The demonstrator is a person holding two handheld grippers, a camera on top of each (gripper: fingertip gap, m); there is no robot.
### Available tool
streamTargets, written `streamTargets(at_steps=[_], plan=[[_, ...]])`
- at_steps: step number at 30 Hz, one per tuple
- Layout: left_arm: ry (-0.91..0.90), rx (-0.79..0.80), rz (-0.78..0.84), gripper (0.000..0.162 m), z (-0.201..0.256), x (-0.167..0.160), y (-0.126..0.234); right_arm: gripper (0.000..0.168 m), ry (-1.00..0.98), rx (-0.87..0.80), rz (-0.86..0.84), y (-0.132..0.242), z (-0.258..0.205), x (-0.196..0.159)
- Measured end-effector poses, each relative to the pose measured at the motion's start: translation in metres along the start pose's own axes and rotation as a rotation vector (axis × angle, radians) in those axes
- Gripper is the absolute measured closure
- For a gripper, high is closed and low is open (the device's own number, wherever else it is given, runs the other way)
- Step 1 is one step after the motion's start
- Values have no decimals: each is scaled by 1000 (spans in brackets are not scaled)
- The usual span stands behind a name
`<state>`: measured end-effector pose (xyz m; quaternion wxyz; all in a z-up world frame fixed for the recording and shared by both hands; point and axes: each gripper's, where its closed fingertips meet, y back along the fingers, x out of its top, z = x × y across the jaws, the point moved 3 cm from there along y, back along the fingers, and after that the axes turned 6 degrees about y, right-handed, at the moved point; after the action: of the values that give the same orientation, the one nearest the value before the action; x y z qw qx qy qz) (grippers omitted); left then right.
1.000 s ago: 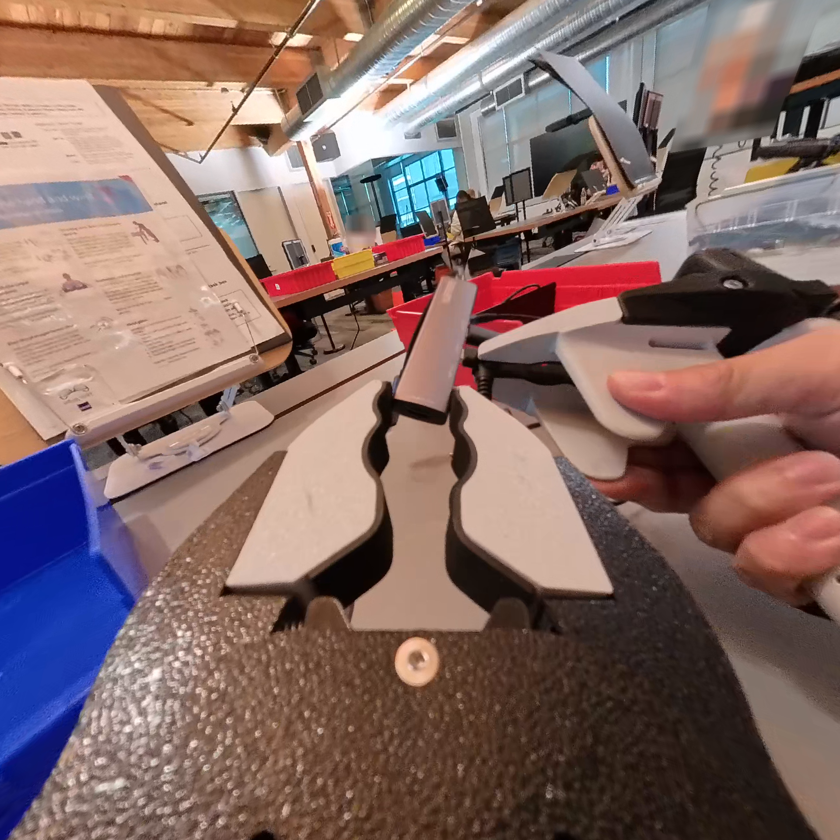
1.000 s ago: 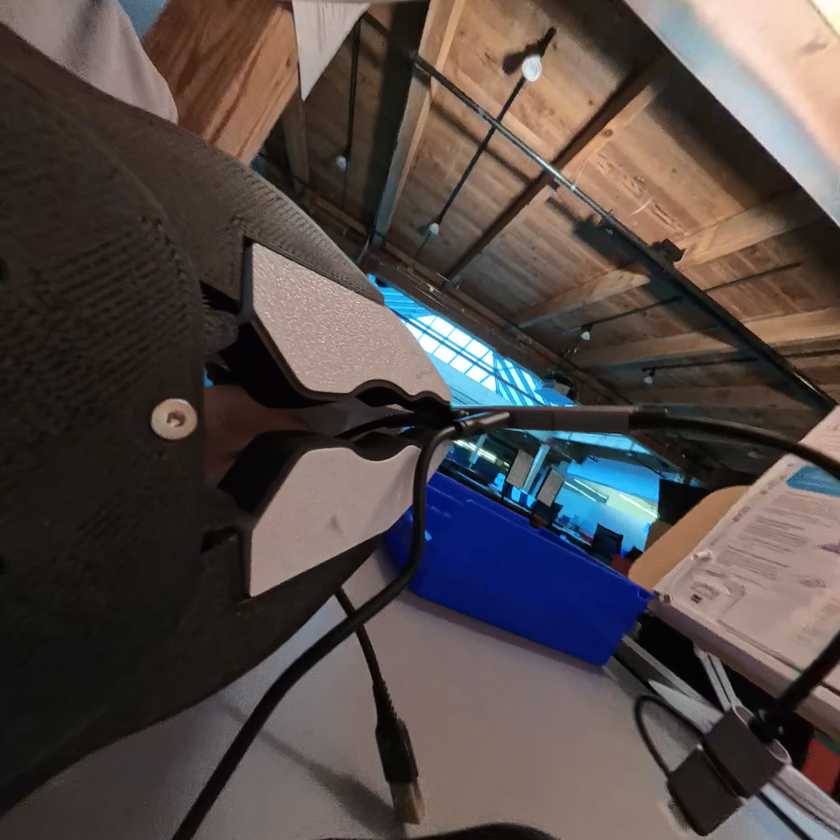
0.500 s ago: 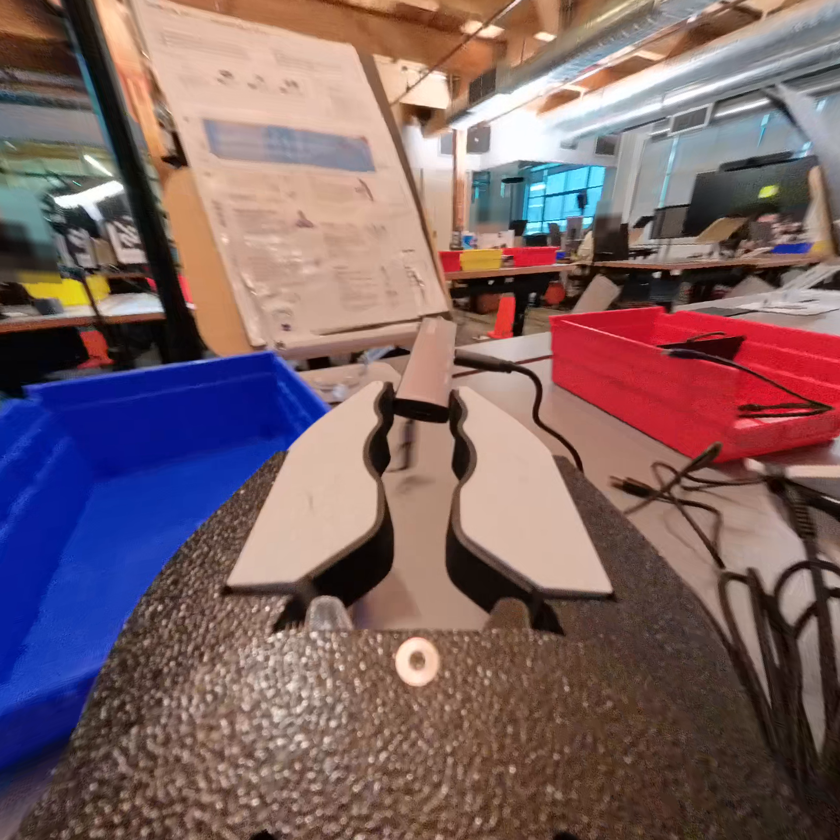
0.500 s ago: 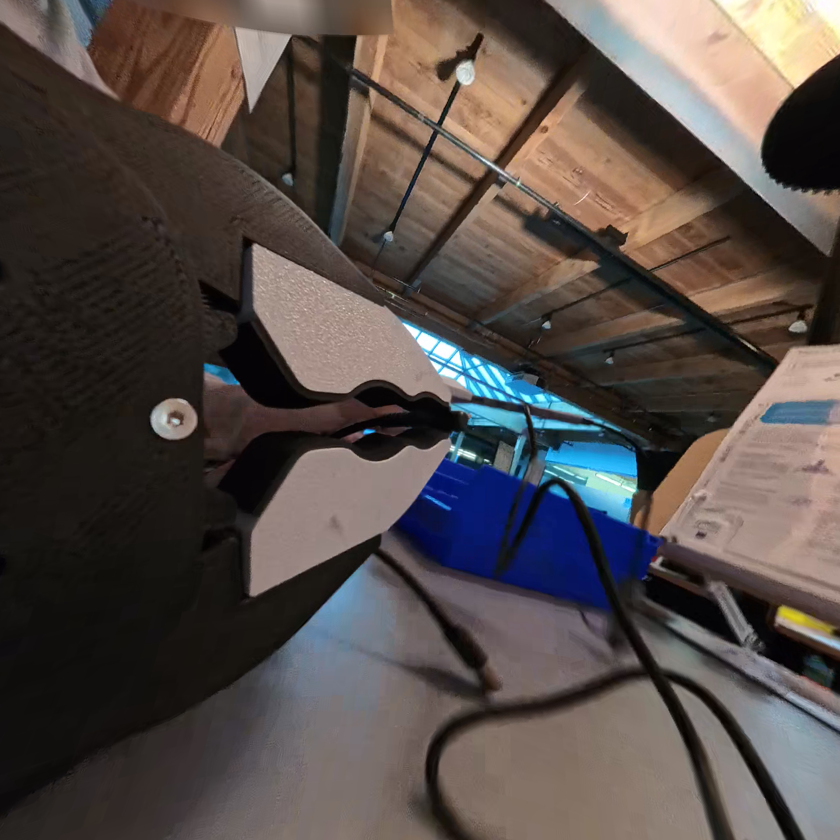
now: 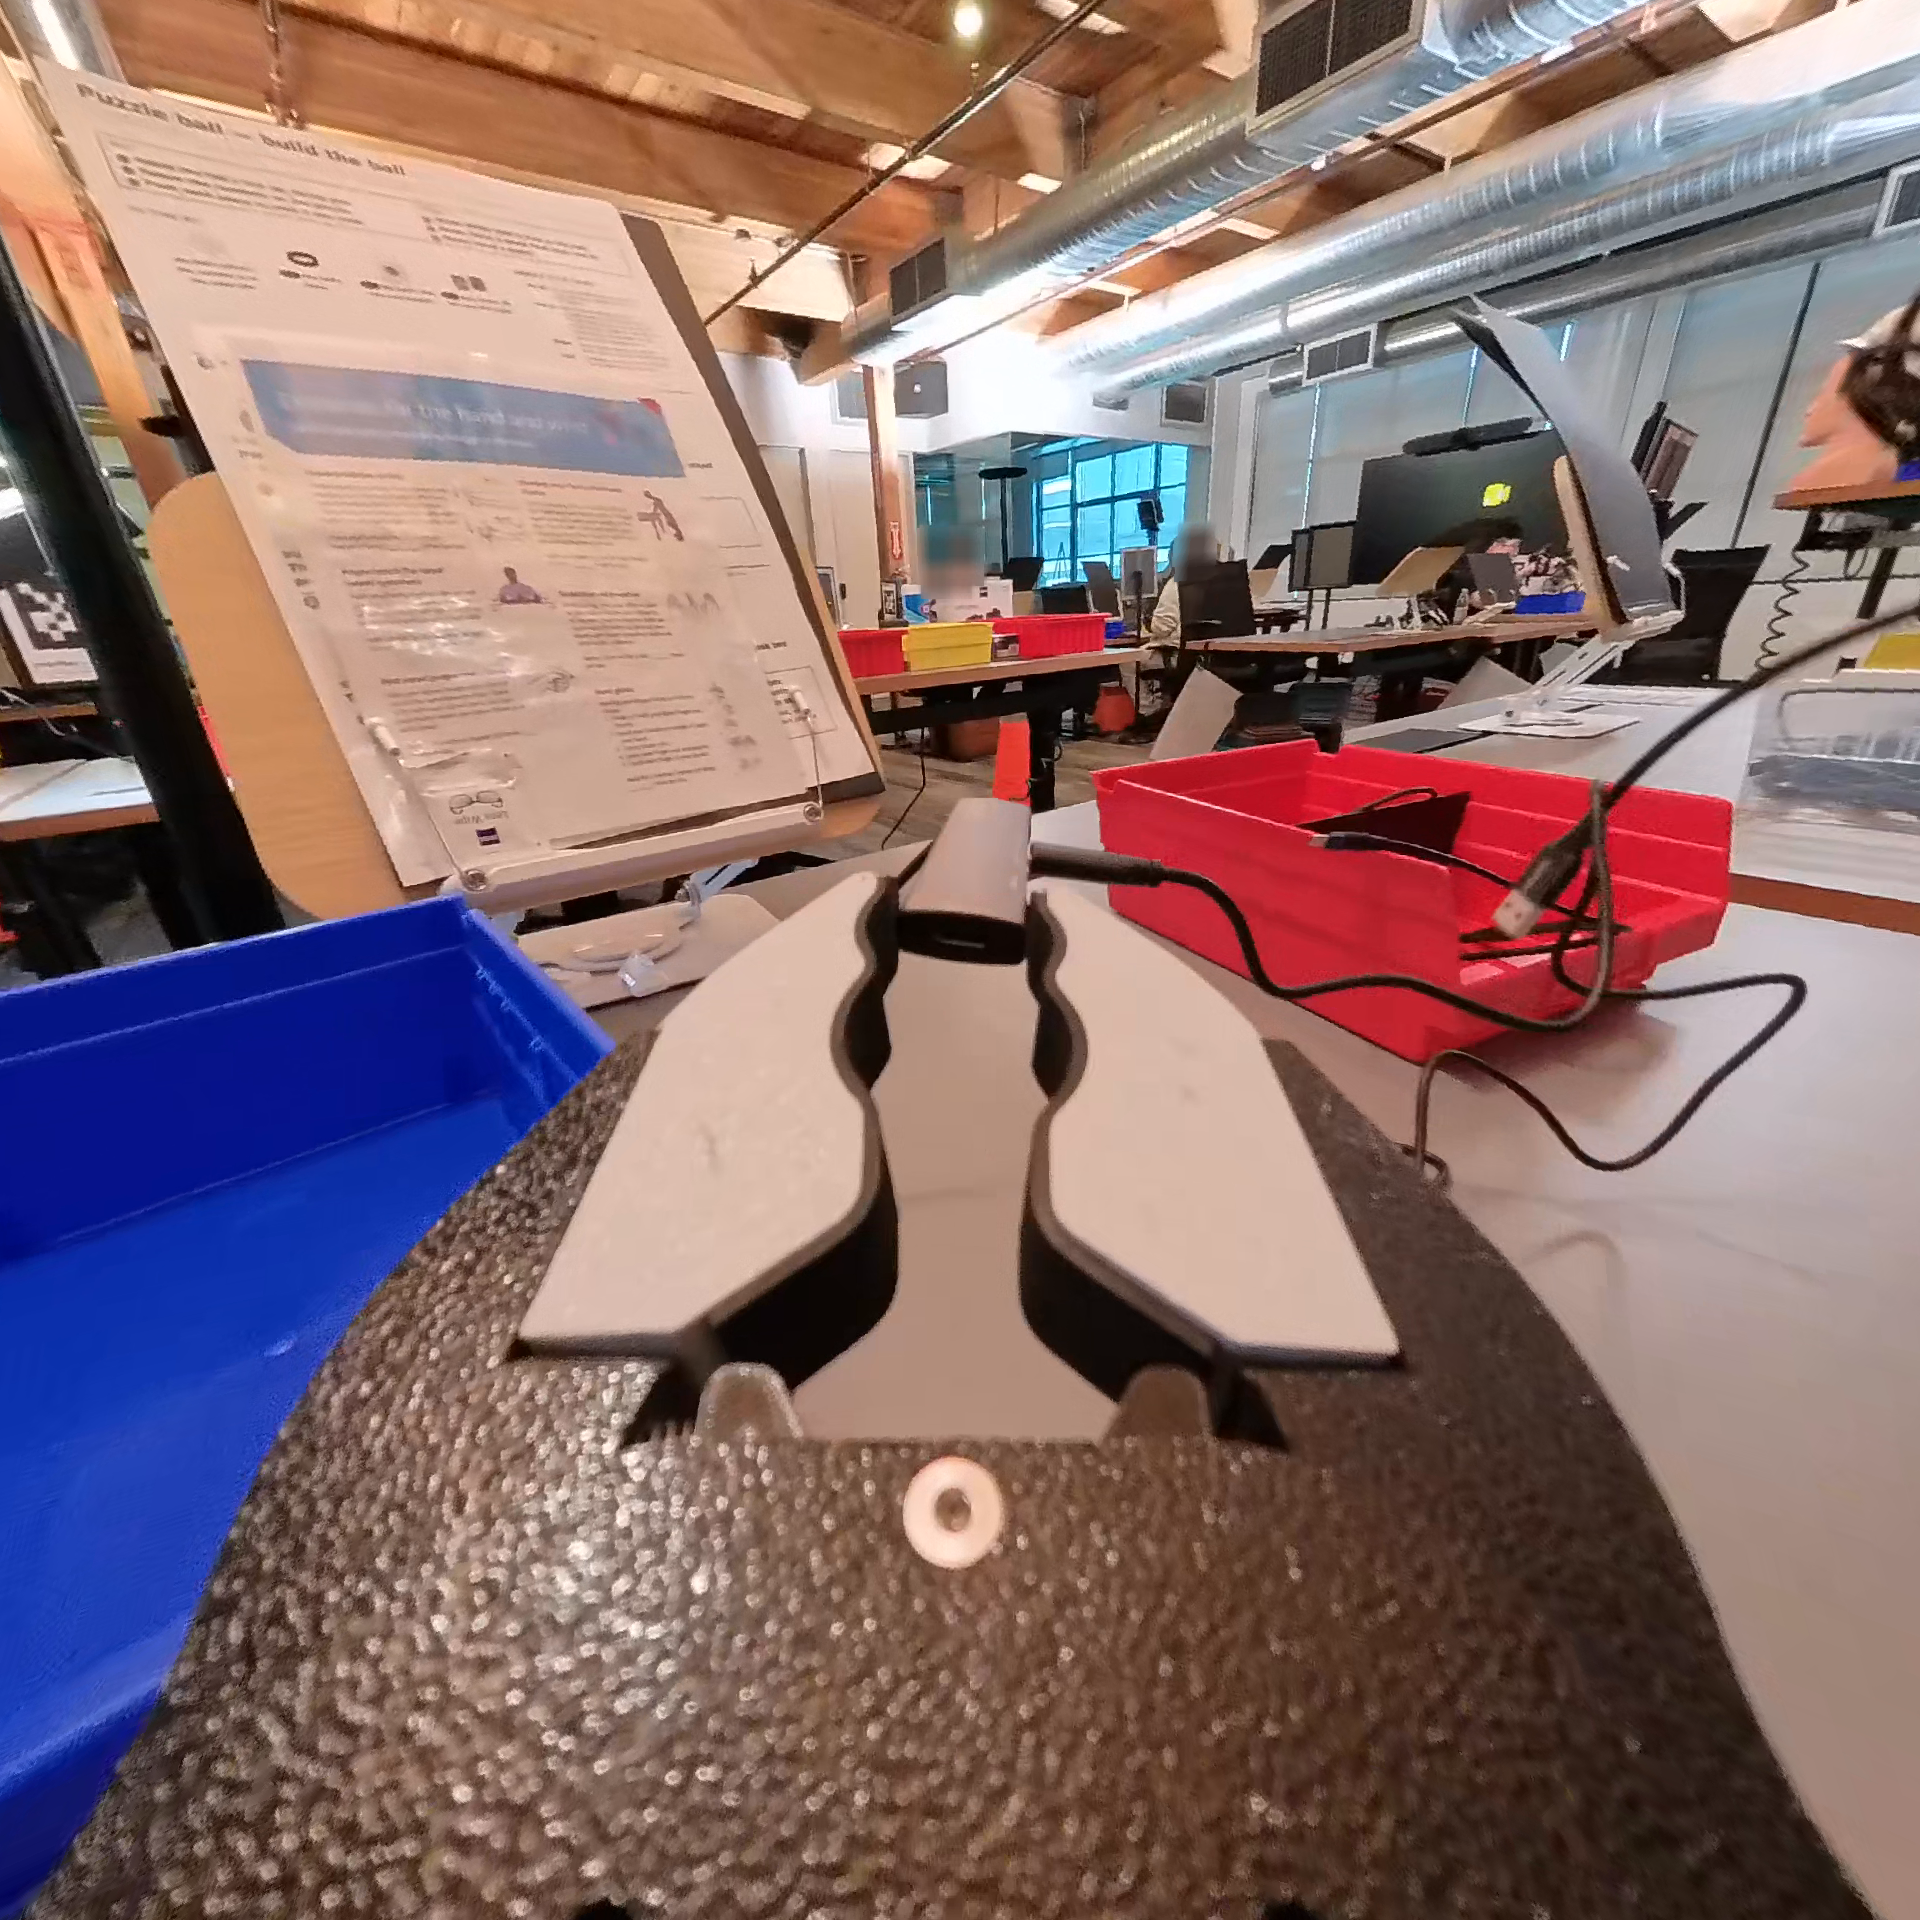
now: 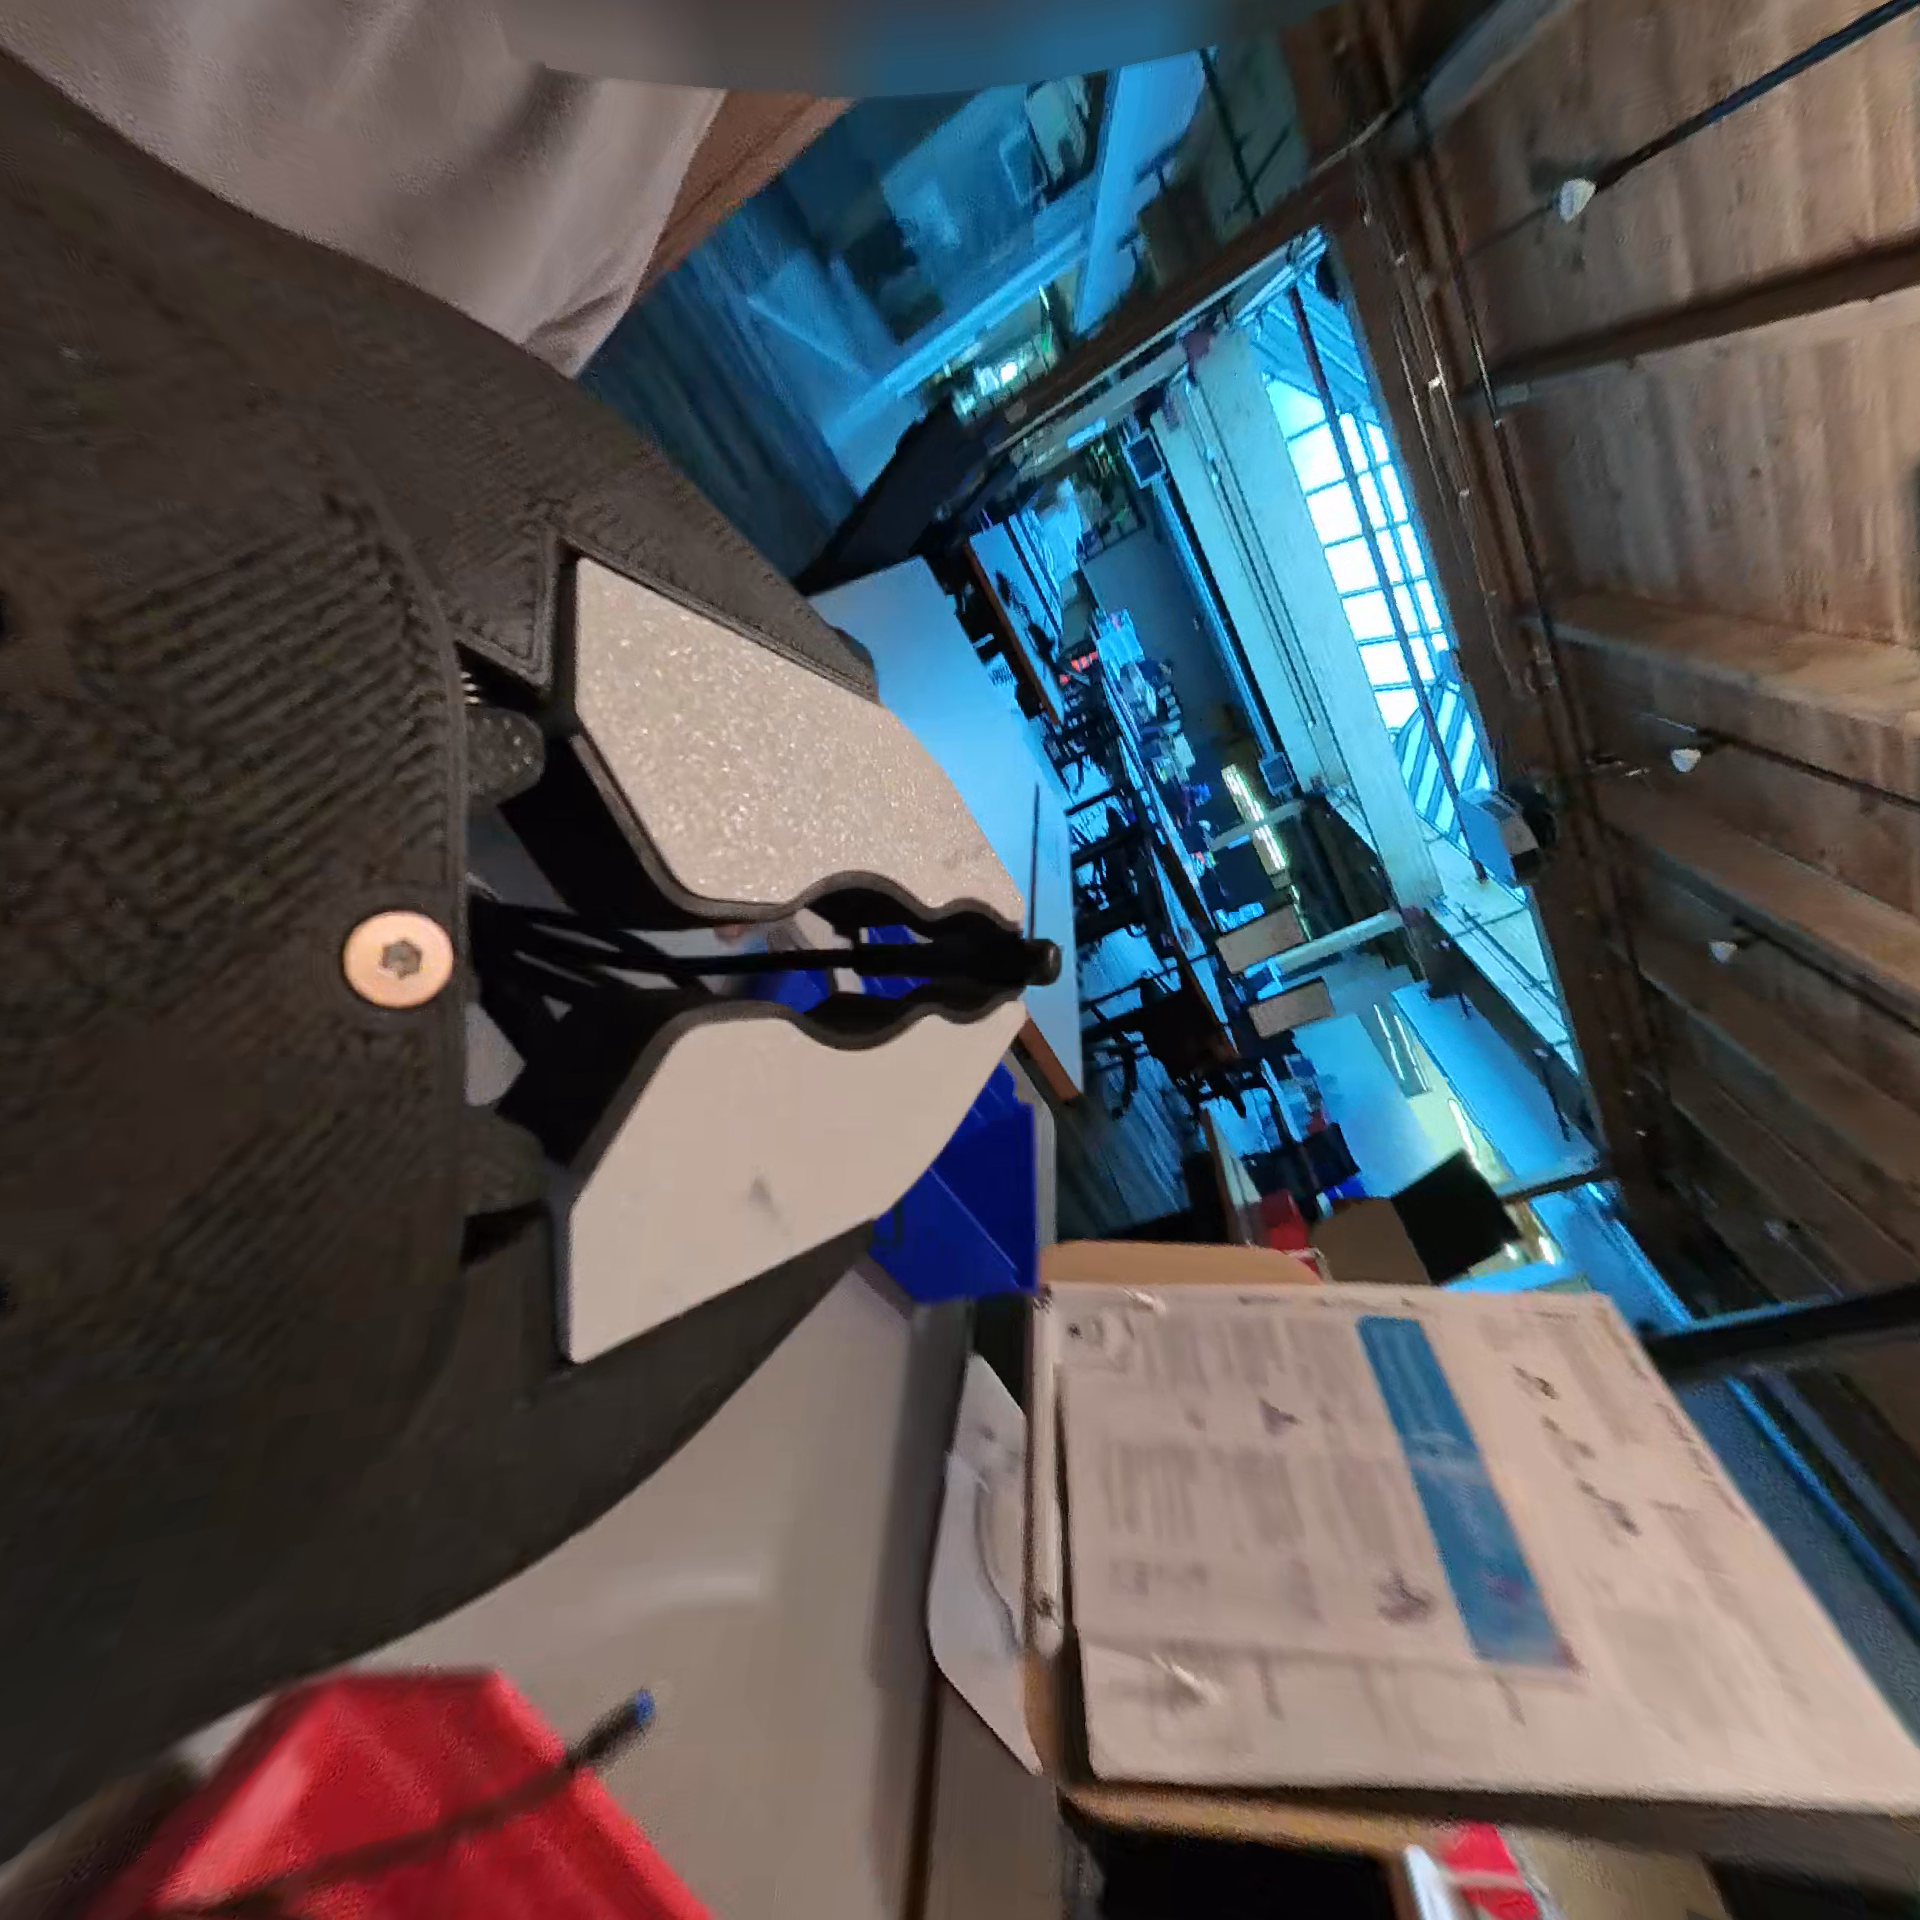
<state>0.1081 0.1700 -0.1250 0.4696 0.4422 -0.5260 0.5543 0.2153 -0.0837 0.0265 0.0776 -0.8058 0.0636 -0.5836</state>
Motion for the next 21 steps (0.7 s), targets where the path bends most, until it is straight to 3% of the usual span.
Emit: streamTargets(at_steps=[7, 10, 16, 21], plan=[[-3, -29, -3, 139, 11, -1, -4, 160, 11, -107, 186, 24, 53, 94], [44, 27, 29, 138, 0, 7, 1, 160, 91, -253, 89, 31, 90, 103], [127, 83, 144, 139, -31, 41, 21, 160, 158, -541, 139, 81, 140, 121], [105, -11, 131, 139, -16, 43, 17, 160, 66, -438, 81, 71, 149, 107]])
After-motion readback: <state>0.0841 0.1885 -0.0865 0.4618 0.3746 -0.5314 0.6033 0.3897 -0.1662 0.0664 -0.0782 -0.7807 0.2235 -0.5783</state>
